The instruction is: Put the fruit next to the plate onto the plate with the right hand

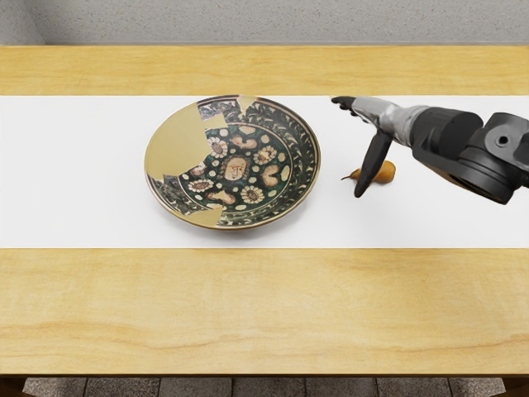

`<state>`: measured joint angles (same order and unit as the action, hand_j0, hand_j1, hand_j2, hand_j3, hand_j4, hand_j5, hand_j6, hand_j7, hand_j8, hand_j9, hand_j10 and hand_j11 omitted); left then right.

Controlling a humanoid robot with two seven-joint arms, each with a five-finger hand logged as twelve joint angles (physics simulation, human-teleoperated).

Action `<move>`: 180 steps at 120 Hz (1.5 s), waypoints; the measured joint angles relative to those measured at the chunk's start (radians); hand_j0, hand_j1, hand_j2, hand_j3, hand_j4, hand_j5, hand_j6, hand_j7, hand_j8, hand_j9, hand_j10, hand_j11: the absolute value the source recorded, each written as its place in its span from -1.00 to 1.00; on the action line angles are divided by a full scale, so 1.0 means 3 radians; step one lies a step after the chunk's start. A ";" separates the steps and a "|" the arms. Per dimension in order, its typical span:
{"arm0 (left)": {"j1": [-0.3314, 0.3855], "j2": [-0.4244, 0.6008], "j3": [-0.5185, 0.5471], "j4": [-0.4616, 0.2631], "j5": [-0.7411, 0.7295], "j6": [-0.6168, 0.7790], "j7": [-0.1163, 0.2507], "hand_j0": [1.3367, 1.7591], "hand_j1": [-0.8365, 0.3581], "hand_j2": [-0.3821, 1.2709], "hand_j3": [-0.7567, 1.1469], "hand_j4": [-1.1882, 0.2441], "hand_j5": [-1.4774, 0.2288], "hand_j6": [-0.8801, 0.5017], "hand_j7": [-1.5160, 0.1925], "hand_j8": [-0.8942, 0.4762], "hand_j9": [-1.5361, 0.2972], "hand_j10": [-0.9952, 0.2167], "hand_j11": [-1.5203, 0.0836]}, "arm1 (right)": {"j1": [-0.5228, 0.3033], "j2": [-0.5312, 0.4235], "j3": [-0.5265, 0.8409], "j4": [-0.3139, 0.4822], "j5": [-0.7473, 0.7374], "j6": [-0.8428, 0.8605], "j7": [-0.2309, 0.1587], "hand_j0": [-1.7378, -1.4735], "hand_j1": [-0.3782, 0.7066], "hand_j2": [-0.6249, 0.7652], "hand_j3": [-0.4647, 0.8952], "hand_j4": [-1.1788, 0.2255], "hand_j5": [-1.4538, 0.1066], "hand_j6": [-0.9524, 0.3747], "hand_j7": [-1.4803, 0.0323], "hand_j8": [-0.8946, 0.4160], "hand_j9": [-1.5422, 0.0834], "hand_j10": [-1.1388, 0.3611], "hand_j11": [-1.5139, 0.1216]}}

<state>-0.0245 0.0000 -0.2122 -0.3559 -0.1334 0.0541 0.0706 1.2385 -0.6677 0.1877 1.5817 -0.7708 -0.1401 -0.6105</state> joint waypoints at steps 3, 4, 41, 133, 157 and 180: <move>0.0000 0.0000 0.0000 0.0000 0.0000 0.0000 0.0000 0.52 0.95 -0.53 -0.21 0.64 0.71 0.25 0.75 0.28 0.65 0.61 0.87 | 0.0022 0.0013 -0.0099 -0.0011 -0.0033 -0.0059 0.0000 -0.40 -0.95 -0.10 -0.32 0.68 0.86 0.43 0.96 0.36 0.90 0.52 0.85; 0.0000 0.0000 0.0000 0.0000 0.0000 0.0000 0.0000 0.52 0.95 -0.53 -0.21 0.64 0.71 0.25 0.75 0.28 0.65 0.61 0.87 | 0.0030 0.0017 -0.0137 -0.0014 -0.0045 -0.0086 0.0000 -0.40 -0.95 -0.10 -0.32 0.68 0.86 0.43 0.96 0.36 0.90 0.52 0.85; 0.0000 0.0000 0.0000 0.0000 0.0000 0.0001 0.0000 0.52 0.95 -0.53 -0.21 0.64 0.71 0.25 0.75 0.28 0.65 0.61 0.87 | 0.0071 0.0232 -0.0715 -0.0365 -0.0526 -0.1108 -0.0001 -0.40 -0.95 -0.10 -0.32 0.68 0.86 0.43 0.96 0.36 0.90 0.52 0.85; 0.0000 0.0000 0.0000 0.0000 0.0000 0.0001 0.0000 0.52 0.95 -0.53 -0.21 0.64 0.71 0.25 0.75 0.28 0.65 0.61 0.87 | -0.0227 0.1232 -0.1012 -0.1726 -0.0628 -0.1222 -0.0001 -0.40 -0.44 -0.16 -0.32 0.35 0.48 0.08 0.56 0.01 0.53 0.21 0.48; 0.0000 0.0000 -0.0001 0.0000 0.0000 0.0001 0.0000 0.52 0.95 -0.53 -0.21 0.64 0.71 0.25 0.75 0.28 0.65 0.61 0.87 | -0.0307 0.1340 -0.1012 -0.1851 -0.0616 -0.1222 -0.0001 -0.40 -0.25 -0.19 -0.32 0.23 0.34 -0.04 0.42 -0.12 0.40 0.10 0.35; 0.0000 0.0000 -0.0001 0.0000 0.0000 0.0001 0.0000 0.52 0.95 -0.53 -0.21 0.64 0.71 0.25 0.75 0.28 0.65 0.61 0.87 | -0.0350 0.1343 -0.1007 -0.1868 -0.0605 -0.1222 0.0001 -0.24 -0.16 -0.48 0.16 0.06 0.16 -0.21 0.22 -0.30 0.22 -0.06 0.18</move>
<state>-0.0245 0.0000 -0.2126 -0.3559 -0.1334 0.0544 0.0706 1.1335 -0.2647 -0.1144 1.0213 -0.9524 -0.5069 -0.6102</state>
